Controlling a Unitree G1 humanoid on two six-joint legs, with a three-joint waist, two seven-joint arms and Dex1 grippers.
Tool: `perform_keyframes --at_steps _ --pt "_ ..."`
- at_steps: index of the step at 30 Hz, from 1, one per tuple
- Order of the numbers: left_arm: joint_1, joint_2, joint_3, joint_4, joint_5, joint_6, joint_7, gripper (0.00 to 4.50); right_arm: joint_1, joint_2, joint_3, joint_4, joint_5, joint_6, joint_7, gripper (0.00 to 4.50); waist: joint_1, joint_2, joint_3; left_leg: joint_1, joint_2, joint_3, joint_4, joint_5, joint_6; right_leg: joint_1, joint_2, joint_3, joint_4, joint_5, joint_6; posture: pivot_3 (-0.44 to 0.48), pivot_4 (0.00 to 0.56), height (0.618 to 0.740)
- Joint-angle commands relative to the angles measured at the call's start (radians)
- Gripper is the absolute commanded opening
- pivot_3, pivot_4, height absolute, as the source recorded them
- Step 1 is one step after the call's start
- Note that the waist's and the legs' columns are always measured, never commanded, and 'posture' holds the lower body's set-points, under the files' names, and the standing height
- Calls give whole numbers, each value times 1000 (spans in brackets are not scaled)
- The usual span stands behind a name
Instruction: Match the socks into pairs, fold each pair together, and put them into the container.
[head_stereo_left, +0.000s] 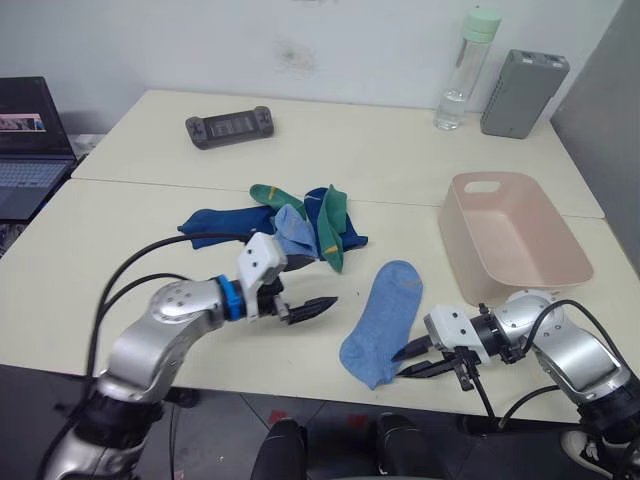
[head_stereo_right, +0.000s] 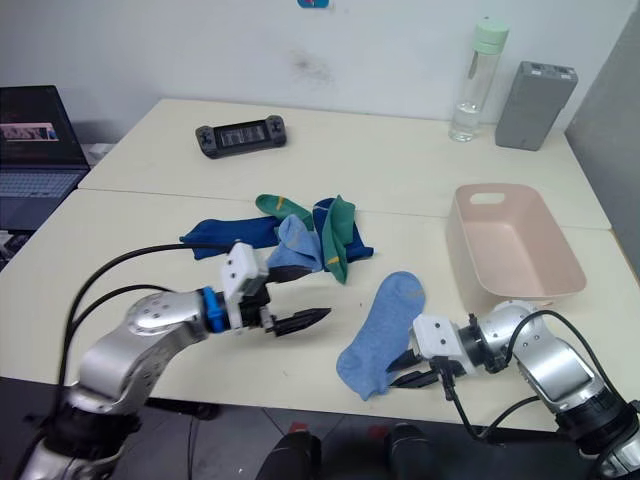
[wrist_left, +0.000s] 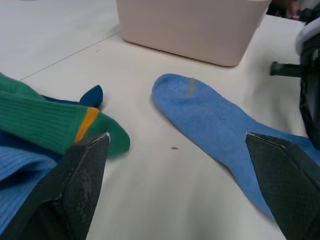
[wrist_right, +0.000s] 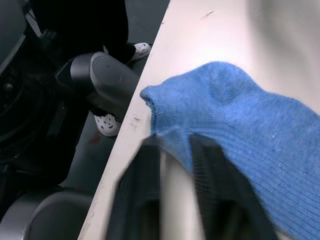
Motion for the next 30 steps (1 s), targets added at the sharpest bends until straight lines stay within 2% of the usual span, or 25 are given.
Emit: perform_keyframes --at_steps 1,6,14,27,30 --pt "-100 -49 -35 116 74 -71 -3 4500 -12 -28 -82 -102 97 116 -21 2270 0 0 0 0 0 0 0 0 0 0 0 0 0 0 0 0 150 740" --pt "-278 -178 -93 359 156 -164 -25 4500 -37 5 -185 -118 210 288 -131 3977 1 0 0 -1 -1 -1 1 0 0 0 0 -2 0 0 0 0 150 740" --pt "-421 -315 -155 655 277 -320 -63 4500 -11 24 -259 -113 200 301 -254 3977 -1 0 0 -2 -1 -1 0 0 0 -1 0 -2 0 0 0 0 150 740" --pt "-566 -461 -179 1002 401 -452 -92 4500 160 -73 -198 -229 162 239 -194 3977 -5 0 0 -4 -2 -2 1 1 1 -1 0 -2 1 1 1 0 150 740" --pt "-593 -473 -189 1075 437 -451 -93 3928 156 -70 -187 -236 156 231 -198 4023 -2 0 0 -3 -2 -2 1 1 2 -1 0 -2 1 1 1 0 150 740"
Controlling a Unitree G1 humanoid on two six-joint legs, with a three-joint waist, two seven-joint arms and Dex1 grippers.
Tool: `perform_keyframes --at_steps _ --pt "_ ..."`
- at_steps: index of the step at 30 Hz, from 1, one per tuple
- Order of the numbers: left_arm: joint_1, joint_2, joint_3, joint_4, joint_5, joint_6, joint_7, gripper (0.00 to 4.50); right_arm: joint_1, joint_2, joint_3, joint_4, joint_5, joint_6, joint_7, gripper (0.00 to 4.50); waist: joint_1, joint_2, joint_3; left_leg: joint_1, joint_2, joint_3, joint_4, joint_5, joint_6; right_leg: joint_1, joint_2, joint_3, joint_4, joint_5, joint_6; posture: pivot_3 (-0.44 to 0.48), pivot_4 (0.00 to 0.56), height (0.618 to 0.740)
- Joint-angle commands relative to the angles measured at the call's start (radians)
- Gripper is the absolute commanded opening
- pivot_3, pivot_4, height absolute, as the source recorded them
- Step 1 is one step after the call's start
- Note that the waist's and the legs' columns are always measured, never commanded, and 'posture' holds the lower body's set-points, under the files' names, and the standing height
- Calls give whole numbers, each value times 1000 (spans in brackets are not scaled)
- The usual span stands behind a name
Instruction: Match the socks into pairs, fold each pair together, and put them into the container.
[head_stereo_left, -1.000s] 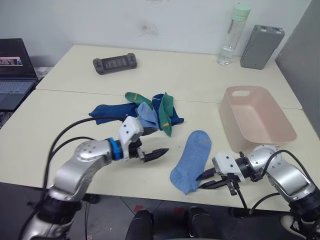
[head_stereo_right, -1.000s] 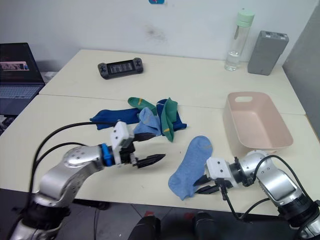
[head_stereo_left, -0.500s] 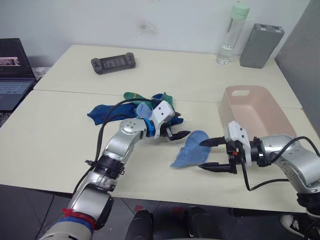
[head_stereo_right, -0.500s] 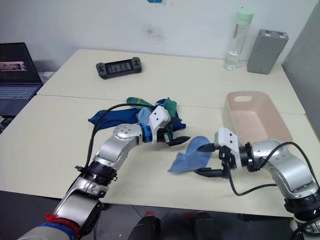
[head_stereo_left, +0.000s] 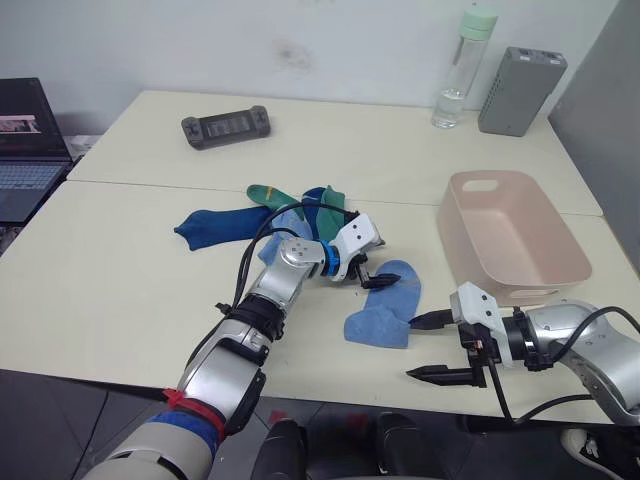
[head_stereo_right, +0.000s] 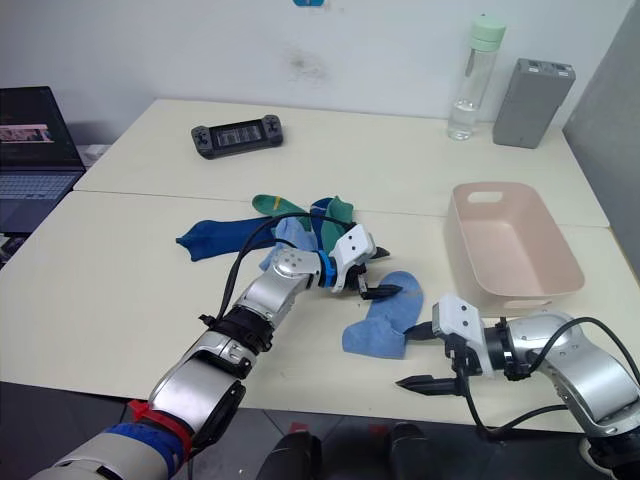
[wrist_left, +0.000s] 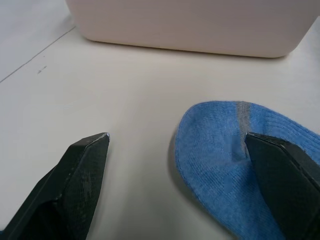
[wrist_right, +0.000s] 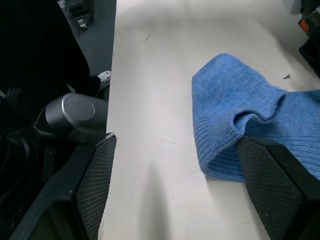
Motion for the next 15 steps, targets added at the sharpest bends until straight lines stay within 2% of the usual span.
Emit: perform_keyframes --at_steps 1,12,15 --pt "-40 -17 -11 56 37 -22 -16 3582 -2 -5 5 -43 -2 -23 4 4023 0 0 0 0 0 0 0 0 0 0 0 0 0 0 0 0 150 740" --pt "-50 -18 41 29 13 -13 -90 27 -84 11 24 17 -16 -35 9 4023 0 0 0 0 0 0 0 0 0 0 0 0 0 0 0 0 150 740" --pt "-28 -9 71 -43 -6 31 -61 27 -105 18 26 44 -27 -52 6 4023 0 0 0 0 0 0 0 0 0 0 0 0 0 0 0 0 150 740"
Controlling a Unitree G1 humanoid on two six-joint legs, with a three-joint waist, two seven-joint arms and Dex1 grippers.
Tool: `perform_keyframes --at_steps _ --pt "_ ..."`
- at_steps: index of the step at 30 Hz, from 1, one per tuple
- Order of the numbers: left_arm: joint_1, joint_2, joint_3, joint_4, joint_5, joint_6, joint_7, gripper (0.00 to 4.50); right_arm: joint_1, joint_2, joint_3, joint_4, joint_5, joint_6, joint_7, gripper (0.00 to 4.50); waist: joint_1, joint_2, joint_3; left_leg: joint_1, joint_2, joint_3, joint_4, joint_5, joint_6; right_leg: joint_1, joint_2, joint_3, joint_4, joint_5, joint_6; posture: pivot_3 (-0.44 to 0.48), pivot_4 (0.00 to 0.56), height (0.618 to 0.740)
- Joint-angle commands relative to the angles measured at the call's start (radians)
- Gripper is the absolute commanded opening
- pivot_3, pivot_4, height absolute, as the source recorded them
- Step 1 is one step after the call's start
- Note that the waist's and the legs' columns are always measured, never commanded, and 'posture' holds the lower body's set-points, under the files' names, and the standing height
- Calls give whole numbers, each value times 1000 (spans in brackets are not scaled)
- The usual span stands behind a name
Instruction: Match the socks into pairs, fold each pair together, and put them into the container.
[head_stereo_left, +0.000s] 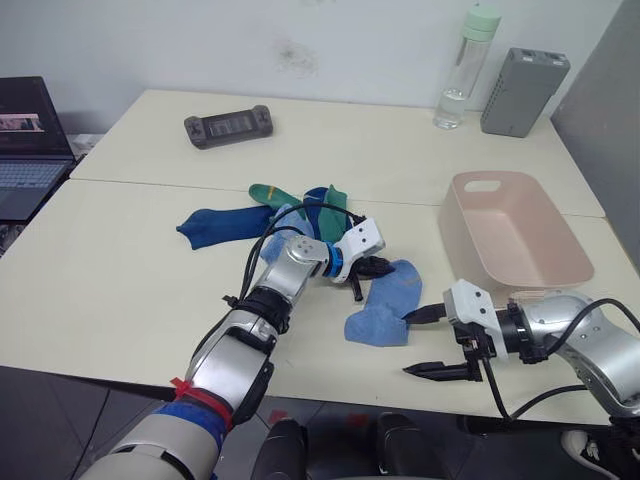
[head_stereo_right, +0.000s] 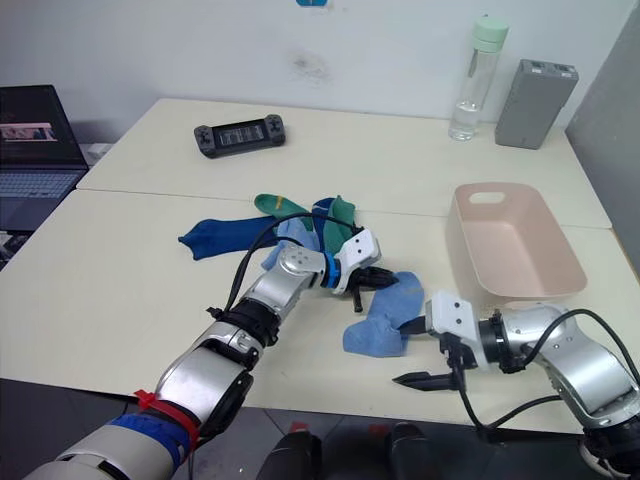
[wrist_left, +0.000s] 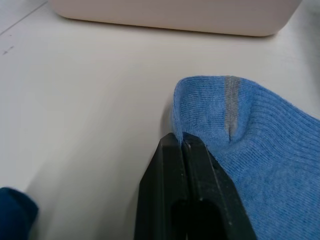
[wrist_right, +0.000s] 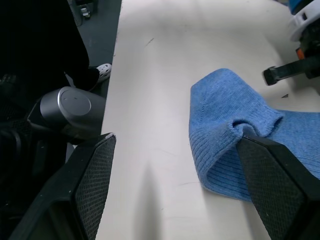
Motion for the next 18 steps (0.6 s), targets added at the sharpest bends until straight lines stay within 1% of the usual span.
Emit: perform_keyframes --at_steps 1,5,6,9,10,12,13,16,18 --pt "25 14 49 -160 -36 59 24 27 -33 10 -8 20 -16 -37 0 4023 0 0 0 0 0 0 0 0 0 0 0 0 0 0 0 0 150 740" --pt "154 70 117 -510 -108 271 71 27 -64 24 -12 62 -33 -62 -3 4023 -5 0 0 1 1 0 0 0 0 0 0 0 1 0 0 0 150 740" --pt "192 84 143 -609 -132 334 96 27 -68 29 -14 68 -34 -65 -6 4023 -5 0 0 1 2 0 0 0 0 0 0 0 1 0 0 0 150 740" --pt "330 115 265 -942 -241 605 210 27 -82 52 -14 87 -40 -78 -22 4023 -3 0 0 1 3 -2 0 0 0 0 0 -1 2 0 0 0 150 740" --pt "370 128 286 -1020 -256 665 238 27 -83 55 -15 92 -43 -84 -23 4023 -2 0 0 1 3 -2 0 0 0 0 0 -1 2 0 0 0 150 740" --pt "482 171 322 -1172 -269 739 285 27 -85 63 -16 108 -51 -103 -25 4023 -1 1 0 1 2 -2 0 0 0 0 -1 0 2 0 0 0 150 740" --pt "534 175 354 -1239 -289 773 316 27 -84 65 -17 118 -56 -114 -23 4023 0 1 0 2 2 -1 0 0 0 1 -1 0 2 0 0 0 150 740" --pt "680 158 471 -1394 -365 874 403 27 -83 60 -15 166 -90 -168 -12 4023 1 0 0 2 2 -1 0 0 0 2 -2 0 1 0 0 0 150 740" --pt "773 136 524 -1468 -414 909 441 27 -81 56 -14 200 -110 -202 -5 4023 3 0 0 2 2 -1 0 0 0 2 -3 0 1 0 0 0 150 740"
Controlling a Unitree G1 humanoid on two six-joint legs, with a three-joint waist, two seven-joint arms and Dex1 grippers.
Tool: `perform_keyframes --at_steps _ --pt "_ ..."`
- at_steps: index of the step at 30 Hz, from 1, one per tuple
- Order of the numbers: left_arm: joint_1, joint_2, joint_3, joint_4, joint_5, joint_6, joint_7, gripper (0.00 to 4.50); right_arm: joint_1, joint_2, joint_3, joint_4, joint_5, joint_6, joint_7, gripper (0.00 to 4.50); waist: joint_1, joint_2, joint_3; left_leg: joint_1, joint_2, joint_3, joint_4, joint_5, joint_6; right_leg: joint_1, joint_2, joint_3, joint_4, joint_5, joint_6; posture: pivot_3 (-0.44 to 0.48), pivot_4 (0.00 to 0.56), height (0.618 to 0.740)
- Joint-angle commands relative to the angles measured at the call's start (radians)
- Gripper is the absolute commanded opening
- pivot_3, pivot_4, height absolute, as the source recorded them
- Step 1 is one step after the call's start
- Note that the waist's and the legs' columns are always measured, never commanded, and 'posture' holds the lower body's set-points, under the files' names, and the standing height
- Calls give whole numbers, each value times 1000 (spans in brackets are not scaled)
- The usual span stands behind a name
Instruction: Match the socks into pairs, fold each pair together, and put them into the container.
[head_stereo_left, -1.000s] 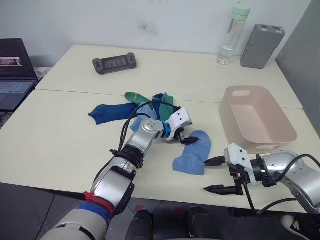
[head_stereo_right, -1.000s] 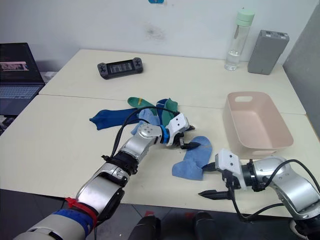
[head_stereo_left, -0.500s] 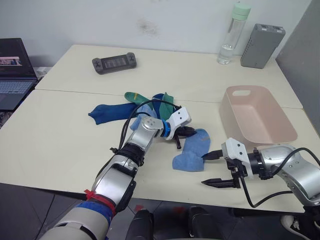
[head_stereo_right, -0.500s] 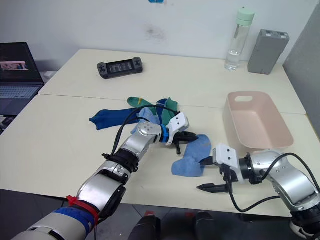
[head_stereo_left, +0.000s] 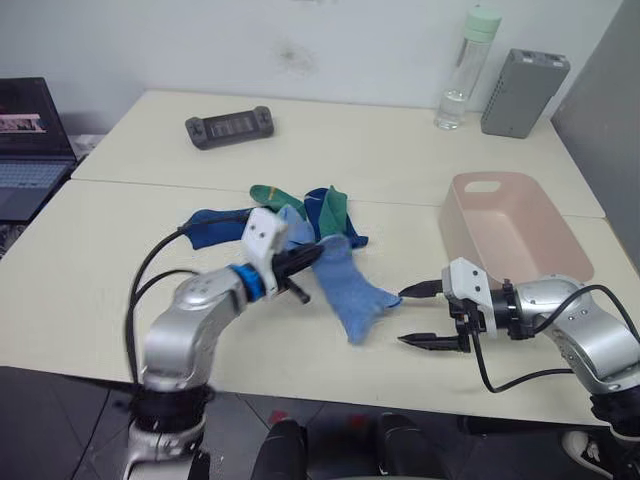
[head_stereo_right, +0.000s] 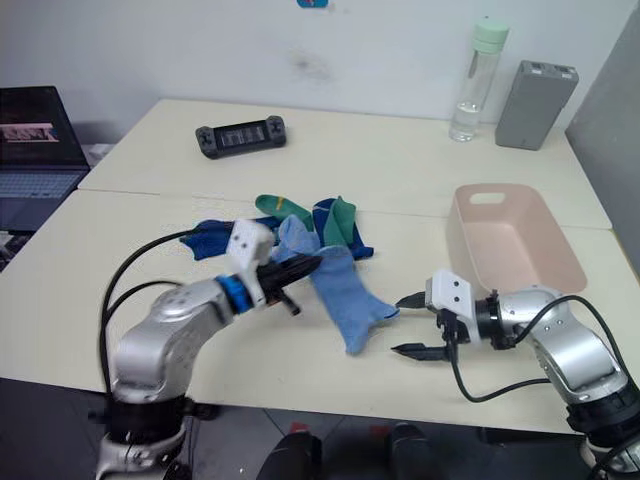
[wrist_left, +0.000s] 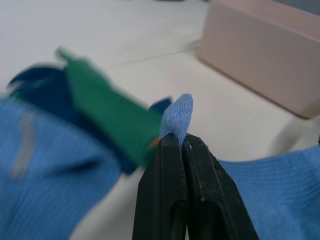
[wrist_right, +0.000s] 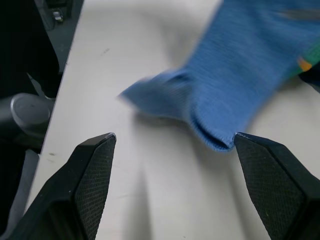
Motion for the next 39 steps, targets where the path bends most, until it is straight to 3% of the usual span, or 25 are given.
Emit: perform_keyframes --at_steps 1,7,11,16,19,26,32,38,39 --pt "108 -49 95 -157 -107 41 62 27 2 -11 -24 39 -31 -73 14 4023 3 0 0 0 0 0 0 0 0 1 0 0 0 0 0 0 150 740" --pt "389 -105 102 -229 -182 -54 72 27 -6 1 -15 141 -84 -130 6 4023 1 0 0 2 -1 1 0 0 0 1 0 1 0 0 0 0 150 740" --pt "461 -120 88 -219 -179 -132 105 27 -20 26 -31 145 -45 -41 -13 4023 0 0 0 3 -1 2 -1 0 0 2 1 2 0 0 -1 0 150 740" --pt "531 -97 77 -198 -165 -215 110 27 -10 77 -53 28 73 175 -72 4023 -10 0 0 6 -1 7 -1 0 0 3 2 8 -1 0 0 0 150 740" --pt "558 -40 62 -169 -143 -279 67 561 9 100 -36 -30 89 240 -111 4023 -11 0 0 7 0 7 -2 0 0 2 3 7 -1 0 0 0 150 740" --pt "527 75 146 -123 -213 -256 55 2767 21 122 -2 -66 63 261 -152 4023 -12 0 0 7 0 8 -3 0 0 2 3 8 -2 -1 0 0 150 740" --pt "459 192 154 -28 -254 -190 19 2767 17 148 14 -48 54 265 -178 4023 -11 0 0 7 0 8 -2 0 0 2 3 8 -1 -3 5 0 150 740" --pt "411 213 108 25 -244 -206 11 2767 10 170 12 -34 66 297 -196 4023 -10 0 0 7 0 7 -3 0 0 2 2 8 -1 -2 4 0 150 740" --pt "398 212 101 32 -245 -206 14 2797 7 175 15 -30 61 297 -202 3840 -9 0 0 7 0 7 -3 0 0 2 3 7 -1 -2 4 0 150 740"
